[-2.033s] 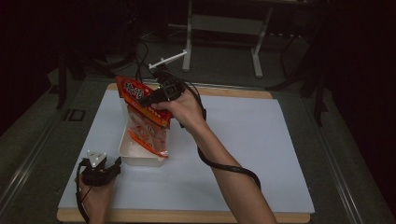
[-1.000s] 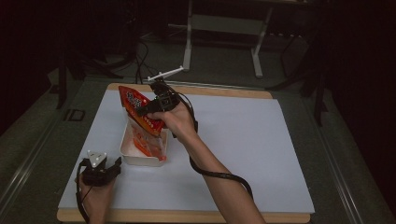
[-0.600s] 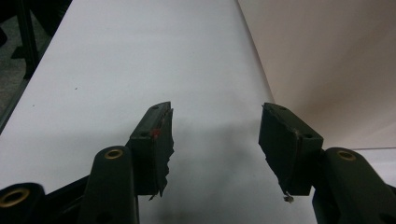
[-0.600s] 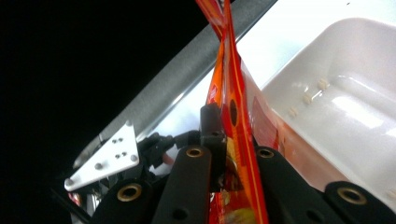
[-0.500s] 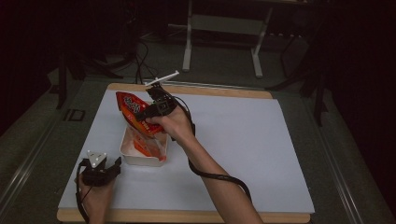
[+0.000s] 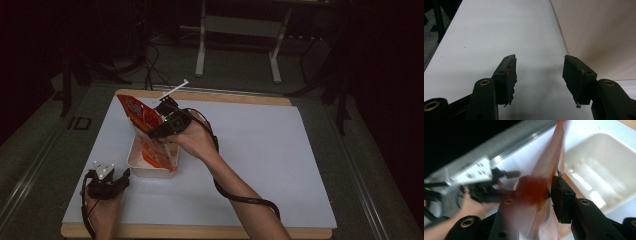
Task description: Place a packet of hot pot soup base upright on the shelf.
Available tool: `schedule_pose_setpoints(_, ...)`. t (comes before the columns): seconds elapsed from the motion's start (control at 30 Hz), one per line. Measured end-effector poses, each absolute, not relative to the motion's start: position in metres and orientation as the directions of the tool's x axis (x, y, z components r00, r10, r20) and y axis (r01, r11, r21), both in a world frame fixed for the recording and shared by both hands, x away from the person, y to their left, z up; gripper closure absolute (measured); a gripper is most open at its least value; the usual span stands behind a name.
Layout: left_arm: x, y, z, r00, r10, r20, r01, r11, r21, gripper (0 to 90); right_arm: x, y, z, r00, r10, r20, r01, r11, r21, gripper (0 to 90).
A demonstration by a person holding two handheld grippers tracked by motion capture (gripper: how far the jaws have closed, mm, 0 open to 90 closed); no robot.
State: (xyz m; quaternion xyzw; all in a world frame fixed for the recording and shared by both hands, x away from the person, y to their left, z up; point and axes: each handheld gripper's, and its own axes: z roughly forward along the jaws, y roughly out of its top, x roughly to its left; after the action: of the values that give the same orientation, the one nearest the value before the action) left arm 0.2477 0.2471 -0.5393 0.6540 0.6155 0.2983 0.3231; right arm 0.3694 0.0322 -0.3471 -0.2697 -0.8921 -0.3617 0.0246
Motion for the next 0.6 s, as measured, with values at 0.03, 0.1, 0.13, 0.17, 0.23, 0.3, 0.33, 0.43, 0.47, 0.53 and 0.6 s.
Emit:
schedule_pose_setpoints(0.03,0.248,0.247,-0.539,0.064,0.998,-0.007,0.613,-0.034,0.789,44.8,0.369,0.031,-0.351,-0.85,0.479,0.218,0.499,0.602,0.624,70.2)
schedule_pose_setpoints(0.1,0.248,0.246,-0.539,0.065,0.998,-0.005,0.612,-0.036,0.79,44.8,0.37,0.029,-0.354,-0.846,0.483,0.226,0.506,0.597,0.623,71.5)
schedule_pose_setpoints(0.13,0.248,0.246,-0.539,0.064,0.998,-0.003,0.614,-0.037,0.789,44.8,0.372,0.026,-0.357,-0.841,0.481,0.246,0.516,0.578,0.632,73.3)
schedule_pose_setpoints(0.17,0.248,0.246,-0.54,0.064,0.998,-0.005,0.614,-0.036,0.788,44.8,0.374,0.022,-0.361,-0.831,0.497,0.249,0.525,0.556,0.644,77.9)
schedule_pose_setpoints(0.23,0.248,0.246,-0.54,0.062,0.998,-0.006,0.615,-0.034,0.788,44.8,0.375,0.02,-0.363,-0.825,0.502,0.258,0.534,0.545,0.647,80.0)
schedule_pose_setpoints(0.3,0.248,0.246,-0.54,0.062,0.998,-0.006,0.615,-0.034,0.788,44.8,0.374,0.021,-0.367,-0.826,0.497,0.268,0.535,0.537,0.652,81.1)
schedule_pose_setpoints(0.33,0.248,0.246,-0.54,0.062,0.998,-0.007,0.614,-0.033,0.789,44.8,0.372,0.022,-0.369,-0.824,0.499,0.269,0.536,0.533,0.654,81.5)
schedule_pose_setpoints(0.43,0.247,0.247,-0.54,0.062,0.998,-0.011,0.612,-0.029,0.791,44.8,0.368,0.025,-0.382,-0.822,0.488,0.295,0.547,0.528,0.65,84.9)
schedule_pose_setpoints(0.47,0.247,0.247,-0.54,0.061,0.998,-0.011,0.61,-0.029,0.792,44.8,0.368,0.024,-0.385,-0.811,0.481,0.334,0.568,0.506,0.649,86.0)
schedule_pose_setpoints(0.53,0.247,0.246,-0.54,0.062,0.998,-0.009,0.612,-0.031,0.791,44.8,0.366,0.022,-0.39,-0.81,0.479,0.339,0.567,0.492,0.661,87.7)
schedule_pose_setpoints(0.6,0.248,0.246,-0.54,0.062,0.998,-0.007,0.613,-0.032,0.79,44.8,0.363,0.02,-0.392,-0.813,0.473,0.339,0.562,0.487,0.669,88.0)
